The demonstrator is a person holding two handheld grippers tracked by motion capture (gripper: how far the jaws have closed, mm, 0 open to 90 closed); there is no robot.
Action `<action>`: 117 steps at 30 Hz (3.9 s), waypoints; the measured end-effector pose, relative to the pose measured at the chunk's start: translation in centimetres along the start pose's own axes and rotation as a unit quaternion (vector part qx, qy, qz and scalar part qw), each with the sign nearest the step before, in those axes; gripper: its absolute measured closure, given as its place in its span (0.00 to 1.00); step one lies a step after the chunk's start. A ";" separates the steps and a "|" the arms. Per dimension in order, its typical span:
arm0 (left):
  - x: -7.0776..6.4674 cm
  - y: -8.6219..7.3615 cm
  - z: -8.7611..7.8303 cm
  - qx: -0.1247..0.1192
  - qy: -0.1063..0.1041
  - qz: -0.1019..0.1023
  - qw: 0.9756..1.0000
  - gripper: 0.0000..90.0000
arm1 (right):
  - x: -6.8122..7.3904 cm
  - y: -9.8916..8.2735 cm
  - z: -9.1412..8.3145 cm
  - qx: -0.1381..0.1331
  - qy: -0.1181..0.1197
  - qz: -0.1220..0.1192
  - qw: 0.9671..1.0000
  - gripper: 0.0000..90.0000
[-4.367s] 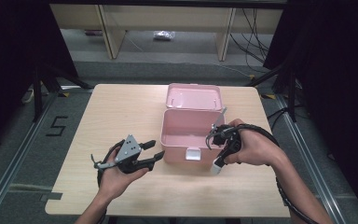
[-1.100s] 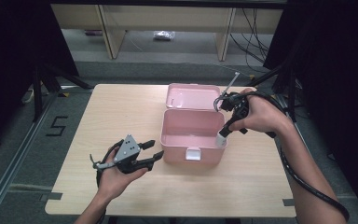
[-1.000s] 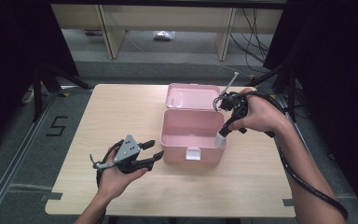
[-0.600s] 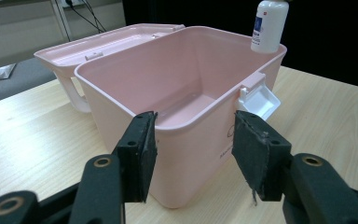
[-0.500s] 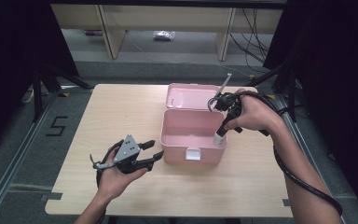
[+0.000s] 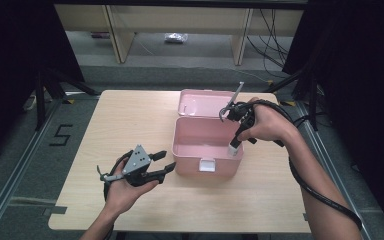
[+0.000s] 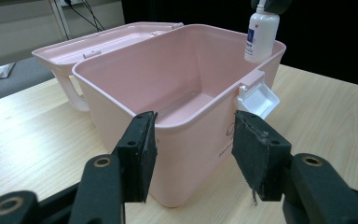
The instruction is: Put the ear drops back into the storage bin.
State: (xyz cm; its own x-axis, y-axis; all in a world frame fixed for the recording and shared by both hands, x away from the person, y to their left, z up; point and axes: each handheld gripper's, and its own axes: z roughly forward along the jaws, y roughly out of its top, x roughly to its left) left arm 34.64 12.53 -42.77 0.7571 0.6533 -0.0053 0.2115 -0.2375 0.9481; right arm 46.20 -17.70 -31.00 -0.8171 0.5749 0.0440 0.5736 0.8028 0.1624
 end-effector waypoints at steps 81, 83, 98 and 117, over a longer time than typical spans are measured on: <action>0.0 -0.2 0.1 0.010 0.001 -0.001 1.000 0.54 | -1.1 -0.9 5.6 0.001 -0.015 0.042 0.999 0.79; 0.0 -0.2 0.1 0.010 0.000 0.000 1.000 0.54 | -1.2 -0.9 5.8 -0.002 -0.009 0.037 0.999 0.79; 0.0 -0.2 0.0 0.010 0.002 0.001 1.000 0.54 | -1.1 -0.8 6.2 0.006 -0.010 0.032 0.999 0.79; 0.1 -0.2 0.0 0.009 0.000 0.002 1.000 0.54 | -1.0 -0.5 6.6 0.005 -0.012 0.033 0.999 0.79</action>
State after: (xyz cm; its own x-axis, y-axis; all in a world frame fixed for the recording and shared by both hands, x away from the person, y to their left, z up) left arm 34.62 12.63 -42.99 0.7577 0.6526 -0.0023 0.2201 -0.2522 0.9423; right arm 47.12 -17.67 -37.67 -0.7758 0.6302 0.0313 0.6270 0.7645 0.1497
